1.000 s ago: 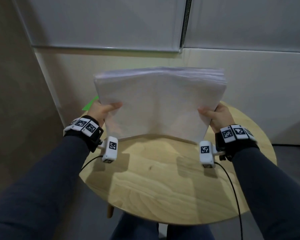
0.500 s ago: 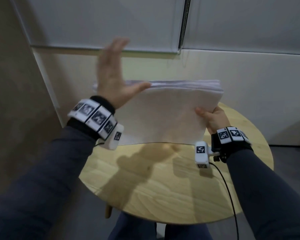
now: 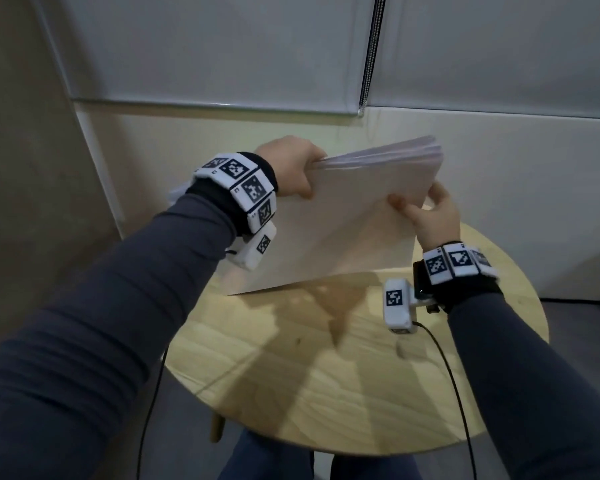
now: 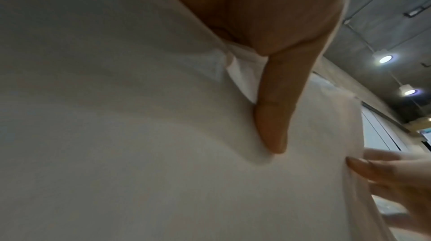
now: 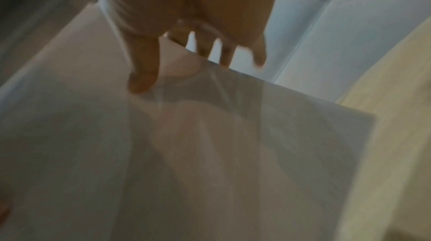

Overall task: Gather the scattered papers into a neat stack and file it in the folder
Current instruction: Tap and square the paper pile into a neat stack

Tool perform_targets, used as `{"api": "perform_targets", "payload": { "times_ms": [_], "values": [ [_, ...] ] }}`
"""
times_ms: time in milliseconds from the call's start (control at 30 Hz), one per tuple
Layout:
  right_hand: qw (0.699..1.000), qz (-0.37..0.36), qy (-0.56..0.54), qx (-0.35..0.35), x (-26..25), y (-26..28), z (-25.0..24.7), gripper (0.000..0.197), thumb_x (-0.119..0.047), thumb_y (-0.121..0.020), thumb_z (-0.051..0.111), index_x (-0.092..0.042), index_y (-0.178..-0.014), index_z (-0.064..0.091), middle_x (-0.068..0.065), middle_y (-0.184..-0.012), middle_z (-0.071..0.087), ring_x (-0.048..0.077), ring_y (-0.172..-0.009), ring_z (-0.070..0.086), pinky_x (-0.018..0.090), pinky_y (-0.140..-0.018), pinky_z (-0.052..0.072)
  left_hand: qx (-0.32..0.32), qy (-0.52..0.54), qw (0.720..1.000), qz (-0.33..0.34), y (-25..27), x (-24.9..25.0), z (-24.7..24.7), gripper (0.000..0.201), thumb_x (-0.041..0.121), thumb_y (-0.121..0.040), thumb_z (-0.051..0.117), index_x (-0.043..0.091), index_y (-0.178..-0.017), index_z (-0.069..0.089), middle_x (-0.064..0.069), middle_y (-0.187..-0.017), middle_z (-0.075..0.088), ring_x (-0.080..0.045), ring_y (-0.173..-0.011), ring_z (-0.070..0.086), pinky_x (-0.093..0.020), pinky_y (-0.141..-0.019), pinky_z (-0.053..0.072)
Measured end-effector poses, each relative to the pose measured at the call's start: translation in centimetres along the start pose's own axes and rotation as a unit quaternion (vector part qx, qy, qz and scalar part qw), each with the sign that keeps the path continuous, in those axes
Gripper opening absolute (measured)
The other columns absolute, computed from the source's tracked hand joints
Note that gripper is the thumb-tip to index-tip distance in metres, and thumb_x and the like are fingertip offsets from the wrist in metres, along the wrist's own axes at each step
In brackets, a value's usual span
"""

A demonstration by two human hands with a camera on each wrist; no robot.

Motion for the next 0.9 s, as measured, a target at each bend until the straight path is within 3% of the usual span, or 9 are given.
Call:
{"api": "perform_targets", "payload": {
  "times_ms": [67,133,200,267,367,467,567,767,900],
  "values": [
    [0.986,0.001,0.044,0.16,0.7,1.4,-2.5,0.079,-0.032,-0.065,0.083,-0.015,-0.132,0.046,0.004,-0.134,0.044,0.02,-0.125,0.044,0.032,-0.109,0.033,0.029,0.002,1.0,0.006,0.2,-0.1,-1.1,0.018,0.014,-0.074,0.069,0.016,-0.091,0.064,-0.002,-0.08,0.057,-0.022,-0.079,0.054,-0.031,-0.068,0.042],
    [0.964,0.086,-0.01,0.25,3.5,3.6,-3.6,0.103,-0.037,-0.061,0.085,-0.015,-0.144,0.028,0.014,-0.148,0.026,0.028,-0.137,0.031,0.034,-0.114,0.026,0.068,0.045,0.997,0.001,0.4,-0.7,-2.7,0.013,0.011,-0.074,0.067,0.018,-0.083,0.061,0.0,-0.071,0.055,-0.021,-0.074,0.057,-0.026,-0.063,0.04],
    [0.954,0.208,-0.092,0.197,6.9,4.6,-1.2,0.121,-0.048,-0.054,0.085,-0.021,-0.149,0.014,0.014,-0.15,0.026,0.03,-0.135,0.036,0.044,-0.113,0.029,0.093,0.156,0.983,-0.006,0.6,-1.5,-3.7,0.02,0.004,-0.075,0.068,0.019,-0.085,0.061,0.006,-0.064,0.053,-0.004,-0.061,0.058,-0.02,-0.056,0.042],
    [0.949,0.237,-0.198,0.07,7.6,4.1,2.5,0.135,-0.061,-0.036,0.085,-0.024,-0.148,0.019,0.006,-0.143,0.044,0.026,-0.128,0.047,0.043,-0.107,0.035,0.106,0.317,0.943,-0.003,0.8,-2.5,-3.9,0.03,-0.005,-0.073,0.071,0.018,-0.089,0.06,0.013,-0.063,0.059,0.011,-0.048,0.055,-0.017,-0.057,0.045],
    [0.942,0.139,-0.304,-0.018,3.5,1.3,3.9,0.095,-0.046,-0.036,0.087,-0.013,-0.12,0.056,-0.001,-0.107,0.072,0.018,-0.098,0.068,0.032,-0.08,0.054,0.142,0.51,0.848,-0.026,1.4,-4.8,-2.6,0.035,-0.017,-0.068,0.07,0.012,-0.087,0.06,0.013,-0.056,0.069,0.006,-0.051,0.062,-0.016,-0.057,0.054],
    [0.964,0.031,-0.258,-0.05,-1.7,-0.7,3.1,0.056,-0.031,-0.053,0.087,-0.012,-0.099,0.063,-0.003,-0.083,0.076,0.014,-0.076,0.071,0.029,-0.069,0.056,0.18,0.593,0.782,-0.066,2.3,-6.7,-0.3,0.034,-0.019,-0.071,0.066,0.007,-0.092,0.057,0.002,-0.075,0.069,-0.001,-0.056,0.066,-0.017,-0.059,0.057],
    [0.984,-0.025,-0.177,-0.021,-4.5,-1.4,2.4,0.032,-0.007,-0.071,0.077,-0.007,-0.1,0.062,-0.003,-0.079,0.073,0.009,-0.068,0.069,0.028,-0.066,0.057,0.225,0.605,0.759,-0.085,2.8,-7.7,1.1,0.039,-0.01,-0.069,0.072,0.008,-0.099,0.056,-0.003,-0.089,0.065,-0.007,-0.069,0.067,-0.022,-0.068,0.058],
    [0.988,-0.089,-0.124,0.009,-6.8,-0.3,2.2,0.026,-0.009,-0.077,0.074,-0.025,-0.089,0.058,-0.006,-0.086,0.067,0.0,-0.072,0.066,0.023,-0.074,0.056,0.296,0.579,0.756,-0.076,4.1,-7.8,1.4,0.04,0.002,-0.071,0.075,0.008,-0.107,0.057,-0.013,-0.099,0.067,-0.021,-0.087,0.066,-0.033,-0.081,0.055],
    [0.995,-0.041,-0.07,-0.065,-3.4,0.6,3.0,0.034,-0.002,-0.075,0.074,-0.016,-0.101,0.056,-0.005,-0.09,0.064,-0.012,-0.065,0.063,0.01,-0.066,0.053,0.238,0.622,0.739,-0.102,4.7,-9.5,6.1,0.054,0.015,-0.054,0.08,0.009,-0.103,0.058,0.004,-0.081,0.075,-0.007,-0.073,0.069,-0.025,-0.074,0.058]
  ]
}}
Point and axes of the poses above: each hand's wrist, its own y-axis away from the middle knuckle, its own z-axis out of the palm, x = y × z, the point moved 10 cm from there along -y, towards the middle knuckle
